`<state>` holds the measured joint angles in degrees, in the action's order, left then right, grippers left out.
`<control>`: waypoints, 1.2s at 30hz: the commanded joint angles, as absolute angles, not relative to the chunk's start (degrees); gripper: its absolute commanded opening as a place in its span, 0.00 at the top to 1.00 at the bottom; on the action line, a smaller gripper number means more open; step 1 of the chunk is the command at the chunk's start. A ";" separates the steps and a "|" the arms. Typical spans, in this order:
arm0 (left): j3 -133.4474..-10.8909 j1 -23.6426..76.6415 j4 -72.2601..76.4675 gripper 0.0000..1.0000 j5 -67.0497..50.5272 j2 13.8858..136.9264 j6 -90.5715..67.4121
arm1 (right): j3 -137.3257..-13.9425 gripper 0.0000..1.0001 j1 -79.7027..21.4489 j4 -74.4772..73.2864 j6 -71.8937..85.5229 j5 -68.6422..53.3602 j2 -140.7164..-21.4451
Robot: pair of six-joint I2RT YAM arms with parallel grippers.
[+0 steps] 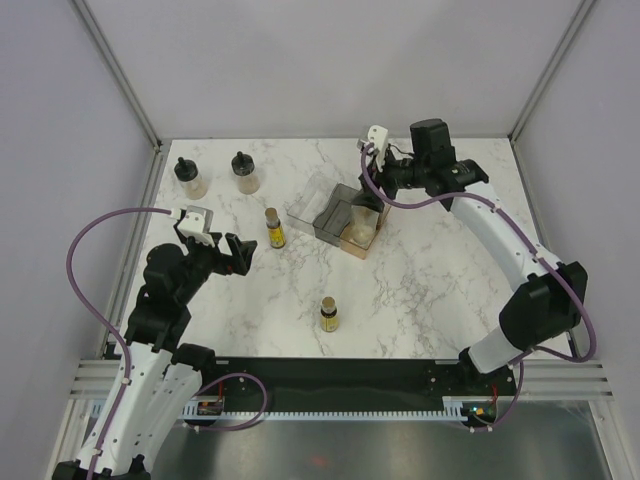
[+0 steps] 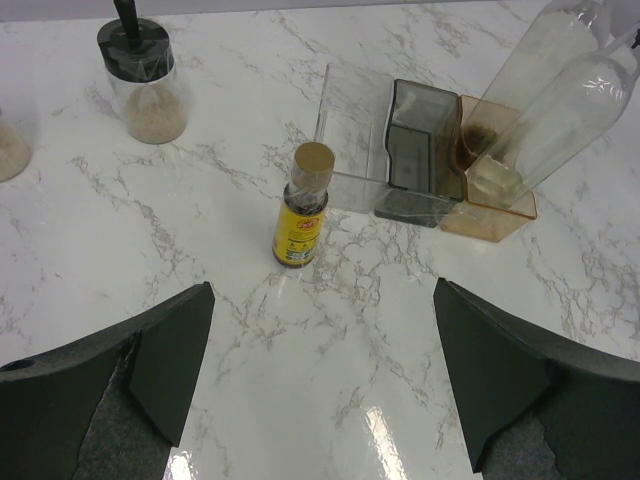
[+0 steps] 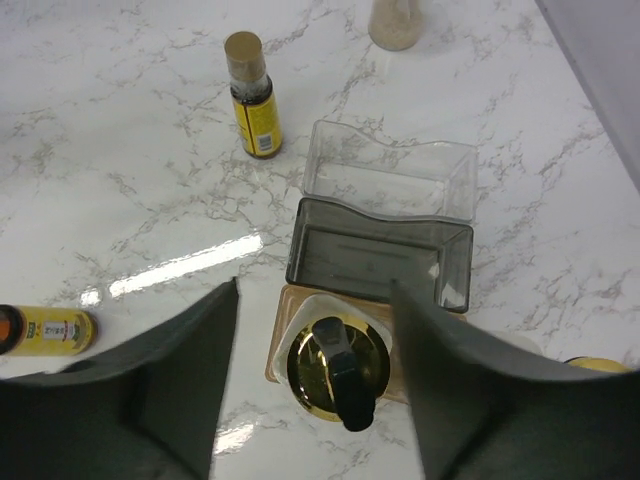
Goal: Organize the condiment bottles
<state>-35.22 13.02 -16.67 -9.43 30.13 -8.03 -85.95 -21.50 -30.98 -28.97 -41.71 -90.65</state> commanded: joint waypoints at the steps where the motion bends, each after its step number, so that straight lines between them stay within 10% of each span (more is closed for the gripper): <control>1: -34.63 13.27 -16.08 0.00 -9.67 30.50 -6.24 | -88.15 0.22 -21.62 -28.92 -29.27 -42.37 -86.58; 17: -34.80 13.45 -16.08 0.00 -9.32 30.67 -6.50 | -93.96 0.13 -21.62 -29.18 -21.98 -39.03 -77.80; 36: -45.17 13.27 -17.31 0.02 -13.36 52.44 -16.70 | -65.33 0.12 -0.36 -26.99 -14.85 -33.84 -55.02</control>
<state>-40.47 13.28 -17.85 -13.61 48.90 -13.91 -70.32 -1.91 -28.88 -16.71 -33.17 -56.29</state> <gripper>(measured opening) 0.987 0.882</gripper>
